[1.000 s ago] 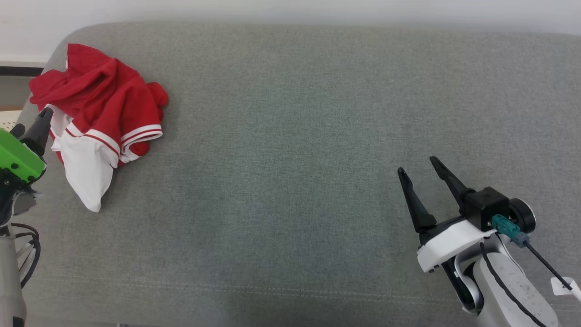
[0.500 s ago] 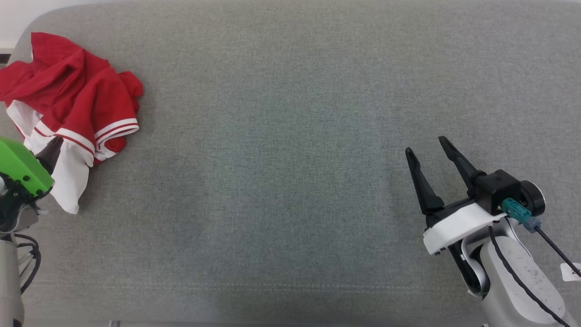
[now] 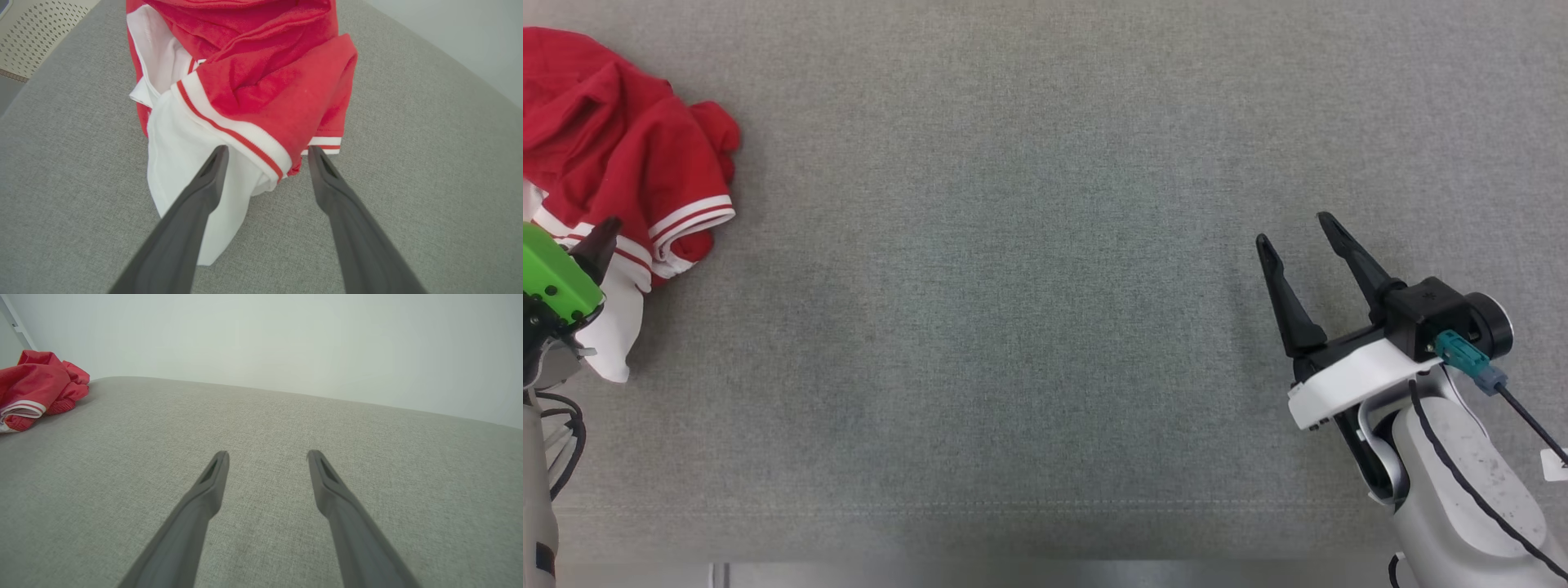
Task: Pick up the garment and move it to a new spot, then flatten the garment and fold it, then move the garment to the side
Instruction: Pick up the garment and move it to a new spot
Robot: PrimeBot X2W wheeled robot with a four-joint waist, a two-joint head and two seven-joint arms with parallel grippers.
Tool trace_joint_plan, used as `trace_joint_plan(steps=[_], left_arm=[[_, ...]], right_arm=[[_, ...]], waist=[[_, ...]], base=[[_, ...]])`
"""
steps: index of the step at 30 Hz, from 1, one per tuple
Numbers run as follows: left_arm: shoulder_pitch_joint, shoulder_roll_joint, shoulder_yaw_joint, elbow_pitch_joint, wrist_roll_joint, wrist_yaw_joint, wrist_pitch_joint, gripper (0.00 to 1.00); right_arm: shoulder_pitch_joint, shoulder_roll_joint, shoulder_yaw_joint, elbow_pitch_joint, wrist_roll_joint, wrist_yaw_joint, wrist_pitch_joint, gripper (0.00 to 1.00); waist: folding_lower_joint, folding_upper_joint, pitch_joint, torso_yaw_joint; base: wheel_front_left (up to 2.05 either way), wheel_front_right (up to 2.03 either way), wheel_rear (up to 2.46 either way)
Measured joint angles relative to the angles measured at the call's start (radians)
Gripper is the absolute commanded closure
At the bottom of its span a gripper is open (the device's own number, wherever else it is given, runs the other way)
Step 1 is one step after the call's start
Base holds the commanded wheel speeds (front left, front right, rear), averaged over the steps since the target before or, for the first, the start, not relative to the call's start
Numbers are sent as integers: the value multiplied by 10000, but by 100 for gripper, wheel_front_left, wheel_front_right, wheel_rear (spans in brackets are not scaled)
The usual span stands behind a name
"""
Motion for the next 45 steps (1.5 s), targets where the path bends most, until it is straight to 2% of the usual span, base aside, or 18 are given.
trace_joint_plan(steps=[11,12,13,15,28,35,45], left_arm=[[-263,-10,-50,431,6,-10,-117,0],[-338,-31,-44,460,6,-10,-142,18],[-402,-59,-48,497,6,-10,-182,62],[-480,-109,-58,608,8,-10,-284,100],[-1086,-167,-153,1003,-130,-242,-336,100],[-1253,40,-988,759,21,-437,-67,100],[-1543,384,-1609,332,111,-447,-73,100]], right_arm=[[-302,-92,-61,-107,-69,27,0,0],[-319,-105,-86,-107,-81,27,0,0],[-336,-121,-111,-109,-94,27,0,0],[-373,-140,-136,-104,-111,27,0,0],[-482,-36,-215,6,-111,29,-2,0],[-464,73,-265,146,-107,27,0,0],[-234,380,-188,328,-84,81,0,0]], waist=[[0,0,590,-109],[0,0,644,-113],[0,0,693,-115],[0,0,778,-116],[0,0,618,-86],[0,0,238,-64],[0,0,-594,-136]], base=[[0,0,0],[0,0,0],[0,0,0],[0,0,0],[0,0,0],[0,0,0],[0,0,0]])
